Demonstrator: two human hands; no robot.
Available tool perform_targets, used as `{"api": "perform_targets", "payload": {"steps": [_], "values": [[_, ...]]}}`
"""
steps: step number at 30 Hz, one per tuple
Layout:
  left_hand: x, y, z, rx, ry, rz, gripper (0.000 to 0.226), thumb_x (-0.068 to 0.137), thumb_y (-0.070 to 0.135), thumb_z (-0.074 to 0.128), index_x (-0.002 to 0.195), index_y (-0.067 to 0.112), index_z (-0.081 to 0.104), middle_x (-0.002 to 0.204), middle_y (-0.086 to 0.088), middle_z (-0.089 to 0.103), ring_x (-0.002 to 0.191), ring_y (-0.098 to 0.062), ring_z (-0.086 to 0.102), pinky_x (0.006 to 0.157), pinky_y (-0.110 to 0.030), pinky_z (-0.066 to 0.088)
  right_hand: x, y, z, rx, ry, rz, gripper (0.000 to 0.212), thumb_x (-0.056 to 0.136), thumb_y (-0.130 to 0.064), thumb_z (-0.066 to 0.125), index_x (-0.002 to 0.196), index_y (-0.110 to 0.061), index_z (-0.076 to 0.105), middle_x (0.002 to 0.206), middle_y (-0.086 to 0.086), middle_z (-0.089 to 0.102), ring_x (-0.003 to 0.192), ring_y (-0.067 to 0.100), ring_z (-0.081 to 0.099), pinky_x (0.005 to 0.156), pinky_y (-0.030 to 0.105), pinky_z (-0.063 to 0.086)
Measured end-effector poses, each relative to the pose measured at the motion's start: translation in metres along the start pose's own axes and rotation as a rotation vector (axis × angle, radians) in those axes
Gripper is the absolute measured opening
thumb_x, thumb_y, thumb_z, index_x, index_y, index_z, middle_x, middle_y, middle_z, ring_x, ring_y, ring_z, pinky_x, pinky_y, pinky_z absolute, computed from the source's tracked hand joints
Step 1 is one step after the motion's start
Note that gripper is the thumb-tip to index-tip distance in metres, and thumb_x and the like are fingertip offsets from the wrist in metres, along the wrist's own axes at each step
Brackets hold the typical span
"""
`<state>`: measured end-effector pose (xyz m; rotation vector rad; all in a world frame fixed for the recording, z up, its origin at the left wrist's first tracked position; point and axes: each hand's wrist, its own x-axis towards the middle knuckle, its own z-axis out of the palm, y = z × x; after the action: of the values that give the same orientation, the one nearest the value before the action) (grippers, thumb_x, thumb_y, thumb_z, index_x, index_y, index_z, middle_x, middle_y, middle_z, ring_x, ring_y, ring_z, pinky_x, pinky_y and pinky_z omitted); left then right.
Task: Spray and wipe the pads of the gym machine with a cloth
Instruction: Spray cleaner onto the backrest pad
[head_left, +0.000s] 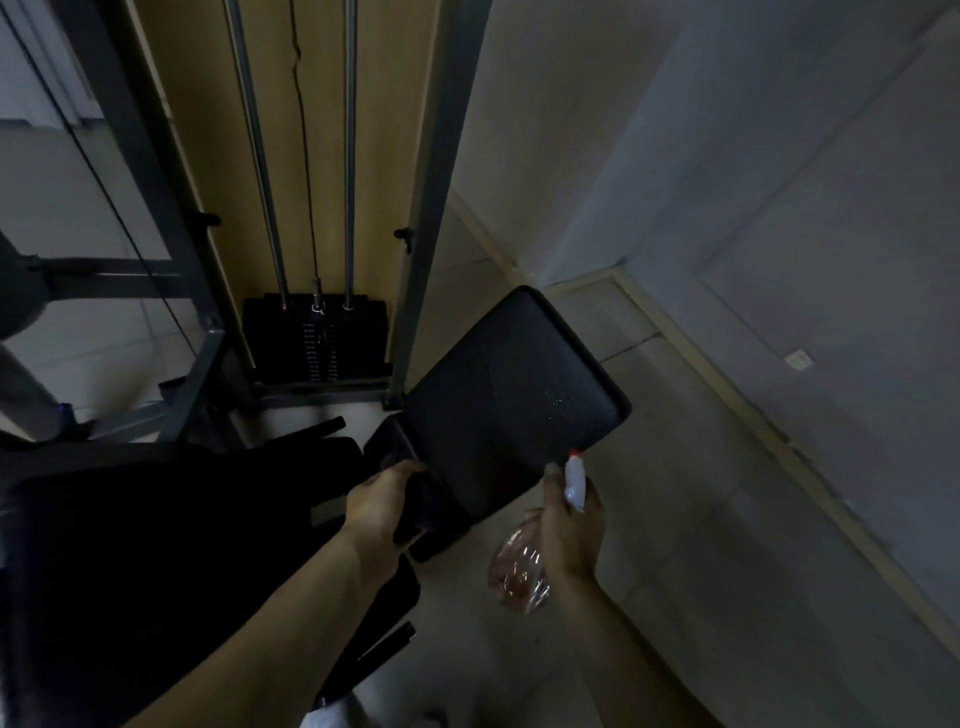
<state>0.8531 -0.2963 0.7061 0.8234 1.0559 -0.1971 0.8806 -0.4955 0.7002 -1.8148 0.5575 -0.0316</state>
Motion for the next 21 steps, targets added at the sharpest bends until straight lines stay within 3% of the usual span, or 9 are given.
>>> {"api": "perform_targets", "payload": {"steps": [2,5,9,13,15,17,21], "values": [[0.001,-0.01,-0.003,-0.013,0.041,0.004,0.028,0.083,0.019,0.079,0.106,0.011,0.065,0.099,-0.014,0.07,0.085,-0.031,0.068,0.066,-0.036,0.056,0.001,0.013,0.002,-0.033,-0.055,0.008,0.013,0.098,-0.042,0.067,0.103,-0.054,0.064,0.101,-0.005,0.075,0.086,0.02,0.075,0.081,0.038,0.061],[0.0,-0.025,-0.009,-0.022,0.075,0.02,0.021,0.084,0.017,0.078,0.101,0.012,0.066,0.093,-0.012,0.071,0.081,-0.028,0.069,0.067,-0.034,0.055,0.0,0.029,0.001,-0.093,-0.103,0.023,0.008,0.102,-0.036,0.063,0.103,-0.044,0.062,0.085,0.001,0.073,0.06,0.006,0.069,0.061,0.026,0.053],[0.001,-0.049,-0.024,-0.023,0.121,0.02,0.021,0.086,0.021,0.078,0.103,0.011,0.071,0.094,-0.013,0.074,0.085,-0.031,0.072,0.069,-0.035,0.055,-0.007,0.06,0.002,-0.197,-0.204,0.022,0.015,0.104,-0.031,0.058,0.116,-0.041,0.055,0.099,-0.017,0.065,0.07,-0.007,0.064,0.054,0.008,0.044],[-0.001,-0.084,-0.035,-0.008,0.176,0.081,0.02,0.091,0.023,0.074,0.107,0.012,0.069,0.099,-0.013,0.071,0.086,-0.028,0.068,0.062,-0.033,0.053,-0.013,0.106,0.003,-0.335,-0.315,0.017,0.003,0.104,-0.037,0.057,0.106,-0.039,0.059,0.089,-0.019,0.064,0.073,0.002,0.066,0.063,0.02,0.049],[-0.001,-0.103,-0.044,0.0,0.212,0.092,0.019,0.092,0.024,0.073,0.107,0.012,0.069,0.099,-0.014,0.07,0.085,-0.029,0.068,0.055,-0.032,0.054,-0.016,0.129,0.006,-0.395,-0.342,0.019,0.02,0.103,-0.041,0.057,0.115,-0.028,0.066,0.087,-0.015,0.064,0.075,0.003,0.064,0.069,0.027,0.053],[0.003,-0.12,-0.054,-0.011,0.244,0.083,0.02,0.092,0.024,0.073,0.107,0.011,0.07,0.1,-0.016,0.072,0.085,-0.032,0.07,0.05,-0.031,0.055,-0.016,0.147,0.01,-0.437,-0.363,0.026,0.024,0.103,-0.042,0.056,0.117,-0.025,0.065,0.086,-0.017,0.06,0.075,0.0,0.06,0.066,0.024,0.048],[0.013,-0.151,-0.071,-0.032,0.28,0.109,0.026,0.094,0.023,0.071,0.117,0.012,0.067,0.11,-0.017,0.069,0.096,-0.034,0.068,0.068,-0.04,0.06,-0.014,0.171,0.023,-0.523,-0.403,0.019,0.017,0.103,-0.049,0.054,0.104,-0.031,0.052,0.083,-0.01,0.059,0.071,0.006,0.059,0.057,0.024,0.041]]}}
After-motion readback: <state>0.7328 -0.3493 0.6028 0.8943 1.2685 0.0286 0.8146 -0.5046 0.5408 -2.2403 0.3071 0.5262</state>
